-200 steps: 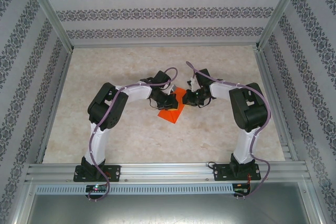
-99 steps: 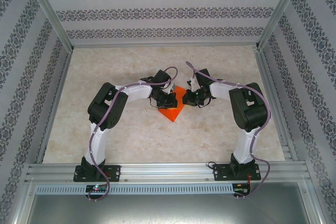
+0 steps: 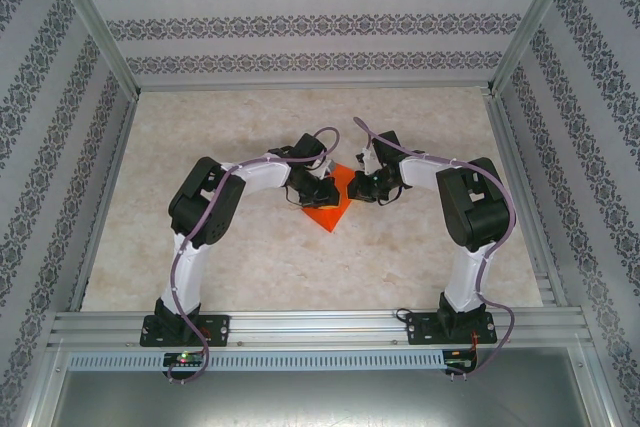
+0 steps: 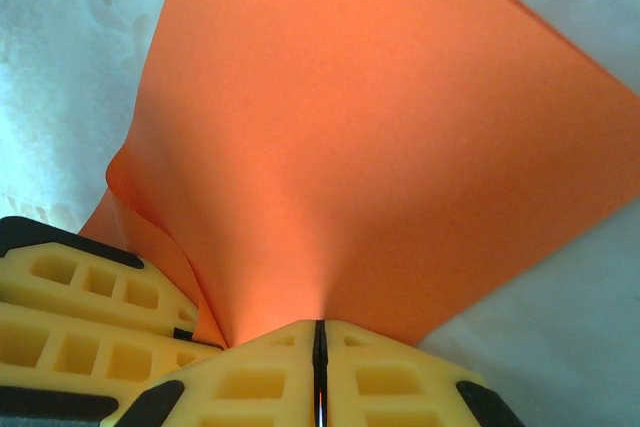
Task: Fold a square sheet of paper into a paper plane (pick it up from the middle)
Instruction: Fold the triangle a second time at the center of the table.
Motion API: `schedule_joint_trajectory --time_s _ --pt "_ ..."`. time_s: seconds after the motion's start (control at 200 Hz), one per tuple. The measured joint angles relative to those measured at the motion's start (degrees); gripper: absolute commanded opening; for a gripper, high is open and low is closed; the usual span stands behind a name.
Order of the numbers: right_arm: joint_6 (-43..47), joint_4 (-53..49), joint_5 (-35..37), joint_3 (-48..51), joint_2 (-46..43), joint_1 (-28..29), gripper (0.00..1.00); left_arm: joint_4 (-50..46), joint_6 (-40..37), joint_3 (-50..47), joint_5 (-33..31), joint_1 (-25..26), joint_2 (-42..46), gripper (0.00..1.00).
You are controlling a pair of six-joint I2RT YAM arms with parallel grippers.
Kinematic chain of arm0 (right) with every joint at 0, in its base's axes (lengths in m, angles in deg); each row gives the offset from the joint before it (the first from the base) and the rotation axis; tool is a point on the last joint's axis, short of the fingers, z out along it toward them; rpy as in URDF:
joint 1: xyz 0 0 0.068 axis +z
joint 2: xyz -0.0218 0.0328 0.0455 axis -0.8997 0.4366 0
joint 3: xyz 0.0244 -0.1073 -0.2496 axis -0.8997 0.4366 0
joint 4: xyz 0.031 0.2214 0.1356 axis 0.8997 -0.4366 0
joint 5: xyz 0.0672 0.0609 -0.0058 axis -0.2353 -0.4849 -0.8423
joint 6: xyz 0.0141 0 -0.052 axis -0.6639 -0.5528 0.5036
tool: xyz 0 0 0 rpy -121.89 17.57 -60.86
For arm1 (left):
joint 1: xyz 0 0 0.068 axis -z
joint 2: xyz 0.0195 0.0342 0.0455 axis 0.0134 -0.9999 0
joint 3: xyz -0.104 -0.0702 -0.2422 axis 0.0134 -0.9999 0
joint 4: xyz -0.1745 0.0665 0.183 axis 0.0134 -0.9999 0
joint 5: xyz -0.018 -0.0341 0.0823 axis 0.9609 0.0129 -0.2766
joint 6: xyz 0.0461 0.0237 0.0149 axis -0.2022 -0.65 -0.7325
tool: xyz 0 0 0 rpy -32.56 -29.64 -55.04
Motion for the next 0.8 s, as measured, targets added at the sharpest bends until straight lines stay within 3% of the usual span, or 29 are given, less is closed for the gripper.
schedule_joint_trajectory --time_s 0.395,0.575,0.804 --pt "-0.02 0.00 -0.11 0.02 -0.02 -0.28 0.10 1.64 0.04 0.15 2.16 0.39 0.26 0.46" --pt "-0.04 0.20 -0.46 0.98 -0.70 -1.09 0.10 4.11 0.07 -1.40 2.16 0.66 1.05 0.47" --pt "-0.24 0.24 -0.81 2.97 -2.64 -2.54 0.10 6.86 0.31 -3.65 1.73 0.63 1.79 0.33"
